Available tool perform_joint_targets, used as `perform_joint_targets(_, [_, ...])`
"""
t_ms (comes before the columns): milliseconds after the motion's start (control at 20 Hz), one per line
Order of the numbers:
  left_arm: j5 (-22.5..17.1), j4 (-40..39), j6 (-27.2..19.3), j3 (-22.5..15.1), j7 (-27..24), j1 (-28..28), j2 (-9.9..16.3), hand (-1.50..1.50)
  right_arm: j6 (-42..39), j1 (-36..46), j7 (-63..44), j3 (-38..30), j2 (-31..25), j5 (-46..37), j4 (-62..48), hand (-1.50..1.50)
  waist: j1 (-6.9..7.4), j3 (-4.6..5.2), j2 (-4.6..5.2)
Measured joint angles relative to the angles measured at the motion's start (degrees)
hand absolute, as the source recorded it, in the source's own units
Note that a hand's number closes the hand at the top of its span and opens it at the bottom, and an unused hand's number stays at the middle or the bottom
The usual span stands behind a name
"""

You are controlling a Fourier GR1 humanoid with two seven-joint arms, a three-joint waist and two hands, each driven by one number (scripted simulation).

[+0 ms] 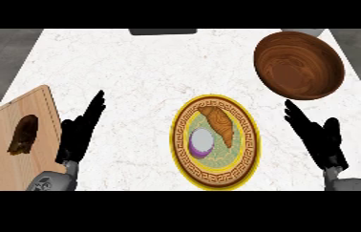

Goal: Pick the croissant from the plate and place it in the bowl

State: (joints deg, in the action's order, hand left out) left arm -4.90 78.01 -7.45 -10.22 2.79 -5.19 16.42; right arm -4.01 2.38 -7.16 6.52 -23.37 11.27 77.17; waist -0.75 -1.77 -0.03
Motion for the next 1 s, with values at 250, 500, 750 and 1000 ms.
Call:
perform_joint_targets(250, [0.99,1.62,-1.62,2.08,-0.12,-2.73,1.61,0.00,-5.40,9.72,6.98,3.97,-0.67,-2.58,8.65,1.50,2.67,1.23,-0.74])
perform_joint_targets(500, [0.61,3.03,-3.20,4.97,-0.04,-4.31,2.88,0.00,-3.54,16.77,9.00,6.59,-10.91,-19.12,14.79,-1.50,2.72,2.19,-1.77])
perform_joint_targets(750, [-1.25,5.79,-3.22,8.78,1.01,-3.42,4.97,0.00,5.92,7.92,15.95,10.81,-11.81,-32.25,22.75,-1.50,0.72,1.85,-0.89])
perform_joint_targets(1000, [-1.78,9.62,-2.22,10.84,3.36,-2.44,5.74,0.00,9.02,0.56,20.34,10.84,-12.67,-39.57,26.49,-1.50,0.54,1.78,-0.35])
